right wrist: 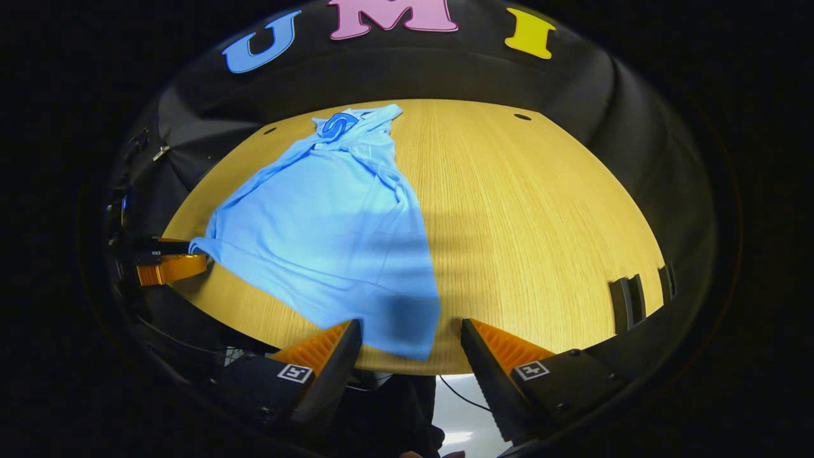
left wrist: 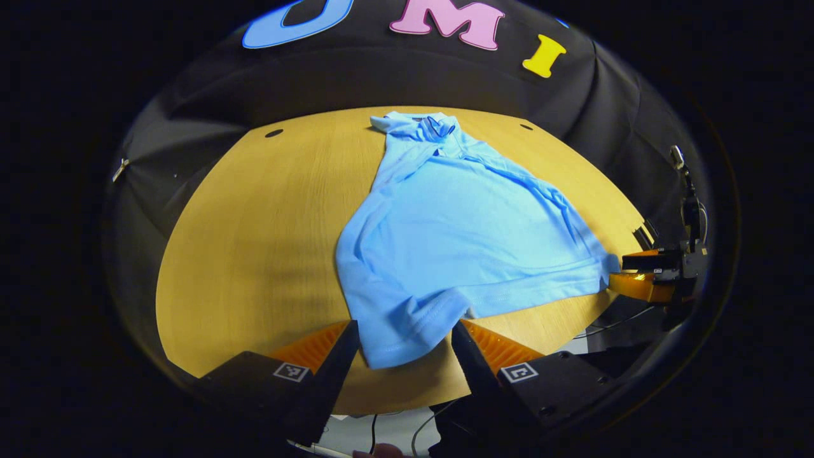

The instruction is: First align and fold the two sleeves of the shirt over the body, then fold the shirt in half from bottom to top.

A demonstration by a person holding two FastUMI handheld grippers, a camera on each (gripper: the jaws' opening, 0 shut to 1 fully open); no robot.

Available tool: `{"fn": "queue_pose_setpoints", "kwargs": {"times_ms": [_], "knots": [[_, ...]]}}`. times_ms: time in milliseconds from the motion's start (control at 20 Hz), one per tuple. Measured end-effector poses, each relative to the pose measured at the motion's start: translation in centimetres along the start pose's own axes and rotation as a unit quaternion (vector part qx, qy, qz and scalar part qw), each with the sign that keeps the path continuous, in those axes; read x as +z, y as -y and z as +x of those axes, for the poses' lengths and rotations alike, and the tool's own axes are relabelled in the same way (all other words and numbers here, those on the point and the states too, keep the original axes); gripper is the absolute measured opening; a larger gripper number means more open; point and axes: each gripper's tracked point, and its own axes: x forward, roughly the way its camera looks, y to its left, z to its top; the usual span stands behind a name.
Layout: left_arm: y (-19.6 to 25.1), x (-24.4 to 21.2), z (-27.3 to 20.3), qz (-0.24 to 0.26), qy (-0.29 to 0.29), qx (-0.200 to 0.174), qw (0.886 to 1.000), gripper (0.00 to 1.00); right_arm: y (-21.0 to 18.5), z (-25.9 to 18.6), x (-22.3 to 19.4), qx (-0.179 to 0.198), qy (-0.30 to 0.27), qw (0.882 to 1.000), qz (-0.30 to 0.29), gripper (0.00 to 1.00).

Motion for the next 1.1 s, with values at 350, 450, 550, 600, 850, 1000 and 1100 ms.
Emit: {"fn": "queue_pose_setpoints", "kwargs": {"times_ms": [350,450,550,600,850,1000,1100], "knots": [[1.1,0.6,1.1,0.047,0.003,0.005,0.999,0.77,-1.4,1.1,1.0,0.02,0.013,0.999,-0.039,0.86],[1.1,1.0,1.4,0.026,0.006,0.006,1.0,0.34,-1.8,1.4,1.3,0.027,0.016,0.999,-0.044,0.71],[2.4,1.7,1.4,-0.012,0.009,-0.028,0.999,0.23,-2.1,1.6,1.7,0.029,0.017,0.999,-0.039,0.41],[2.7,1.9,1.5,-0.034,0.009,-0.044,0.998,0.19,-2.1,1.9,2.0,0.03,0.019,0.999,-0.033,0.34],[2.5,2.2,1.4,-0.047,0.017,-0.044,0.998,0.06,-2.2,1.9,2.3,0.041,0.022,0.999,-0.004,0.05],[2.5,2.7,1.1,-0.053,0.028,-0.032,0.998,0.06,-2.3,1.3,3.0,0.045,0.038,0.998,0.0,0.05],[2.6,3.4,0.6,-0.055,0.038,-0.03,0.997,0.06,-2.6,0.8,3.8,0.053,0.05,0.997,0.005,0.05]]}}
